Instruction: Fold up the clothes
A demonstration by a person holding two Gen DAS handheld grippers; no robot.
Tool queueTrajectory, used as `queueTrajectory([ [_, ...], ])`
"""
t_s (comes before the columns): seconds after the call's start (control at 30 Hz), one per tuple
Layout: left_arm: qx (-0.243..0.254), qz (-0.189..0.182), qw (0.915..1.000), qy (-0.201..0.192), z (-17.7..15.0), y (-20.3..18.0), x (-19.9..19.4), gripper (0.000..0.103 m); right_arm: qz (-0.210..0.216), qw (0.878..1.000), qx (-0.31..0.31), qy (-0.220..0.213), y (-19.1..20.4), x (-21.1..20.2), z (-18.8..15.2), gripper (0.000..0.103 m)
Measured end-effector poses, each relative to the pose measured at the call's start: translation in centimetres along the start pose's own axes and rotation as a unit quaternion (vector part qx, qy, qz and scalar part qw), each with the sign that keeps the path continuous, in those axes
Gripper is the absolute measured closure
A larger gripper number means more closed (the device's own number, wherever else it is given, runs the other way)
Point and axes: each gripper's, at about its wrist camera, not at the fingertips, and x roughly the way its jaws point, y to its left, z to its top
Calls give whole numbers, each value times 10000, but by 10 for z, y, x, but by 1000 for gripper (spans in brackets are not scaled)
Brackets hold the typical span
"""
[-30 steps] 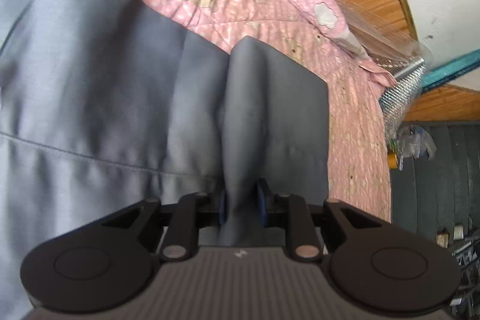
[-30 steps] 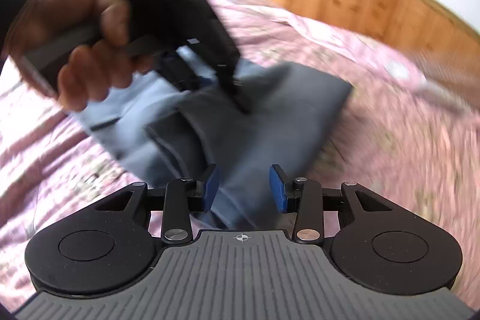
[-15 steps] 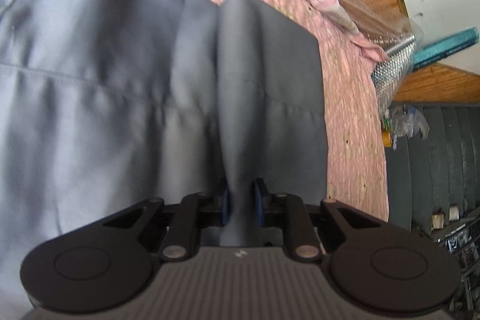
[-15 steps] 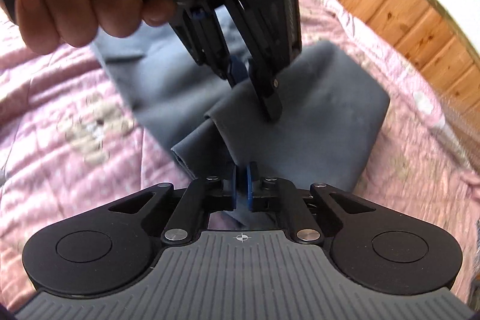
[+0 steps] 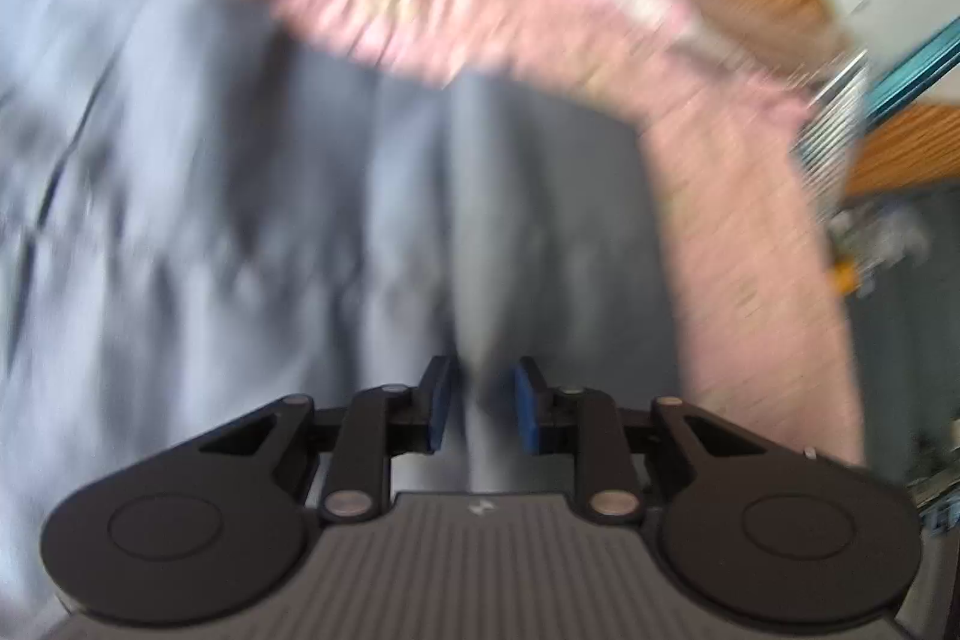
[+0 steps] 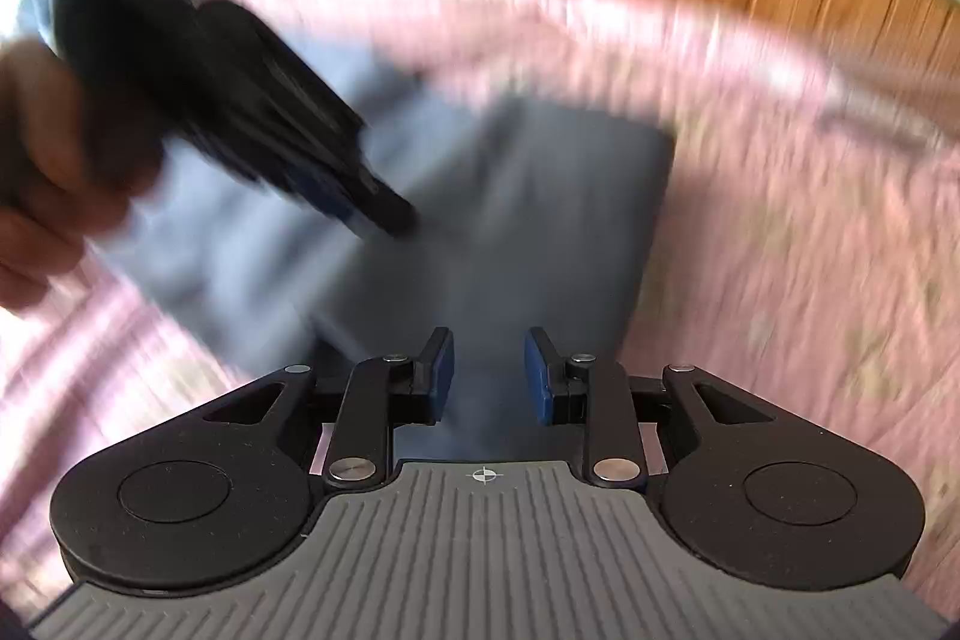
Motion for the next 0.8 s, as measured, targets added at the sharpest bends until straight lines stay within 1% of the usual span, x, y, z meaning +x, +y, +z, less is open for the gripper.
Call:
queueTrajectory([
  [0.03, -84, -21, 10000, -38, -3, 3, 1, 77, -8, 10000, -78, 43, 0, 5, -5, 73],
  [0.1, -395, -72, 9991, -140, -7, 8, -6, 78, -41, 9998, -184, -59, 2, -6, -6, 73],
  [0.17, -578, -11, 9979, -295, -15, 15, -23, 77, -71, 9993, -84, -368, 3, -22, -5, 67],
  [0.2, -645, 34, 9972, -386, -20, 19, -33, 74, -57, 9989, -19, -474, 4, -26, -6, 54],
  [0.23, -713, 79, 9963, -477, -25, 23, -43, 74, 2, 9991, 33, -413, 4, -22, -10, 44],
  [0.3, -953, 215, 9932, -631, -38, 44, -70, 73, 37, 9998, 18, -197, 5, -6, -19, 41],
  [0.37, -1285, 380, 9878, -795, -53, 70, -101, 67, -9, 9999, 34, -122, 6, -7, -17, 41],
  [0.4, -1473, 473, 9835, -941, -62, 87, -120, 58, -44, 9998, 115, -150, 7, -14, -13, 43],
  [0.43, -1681, 591, 9774, -1139, -72, 108, -142, 52, -90, 9994, 206, -249, 7, -23, -8, 43],
  [0.47, -1909, 737, 9693, -1360, -82, 130, -164, 50, -150, 9990, 253, -347, 9, -31, -4, 43],
  [0.5, -2153, 875, 9595, -1596, -91, 153, -186, 49, -221, 9986, 243, -421, 14, -37, 0, 42],
  [0.53, -2430, 1038, 9465, -1853, -101, 179, -209, 47, -304, 9983, 220, -448, 20, -40, 4, 42],
  [0.57, -2699, 1246, 9315, -2094, -110, 205, -230, 46, -400, 9980, 203, -451, 28, -42, 8, 42],
  [0.6, -2972, 1456, 9148, -2316, -119, 233, -248, 45, -497, 9976, 185, -454, 36, -44, 13, 41],
  [0.63, -3264, 1653, 8954, -2537, -128, 263, -266, 44, -580, 9972, 190, -430, 47, -43, 18, 41],
  [0.67, -3515, 1772, 8794, -2679, -135, 293, -281, 43, -651, 9969, 218, -380, 59, -39, 23, 41],
  [0.7, -3731, 1821, 8672, -2750, -141, 321, -293, 43, -705, 9966, 268, -320, 73, -36, 29, 41],
  [0.73, -3880, 1801, 8585, -2828, -144, 349, -303, 43, -709, 9965, 348, -259, 88, -37, 38, 40],
  [0.77, -3969, 1718, 8533, -2911, -146, 377, -312, 42, -642, 9968, 420, -235, 104, -35, 48, 38],
  [0.8, -3991, 1570, 8538, -2951, -145, 400, -316, 39, -542, 9971, 481, -239, 120, -31, 57, 33],
])
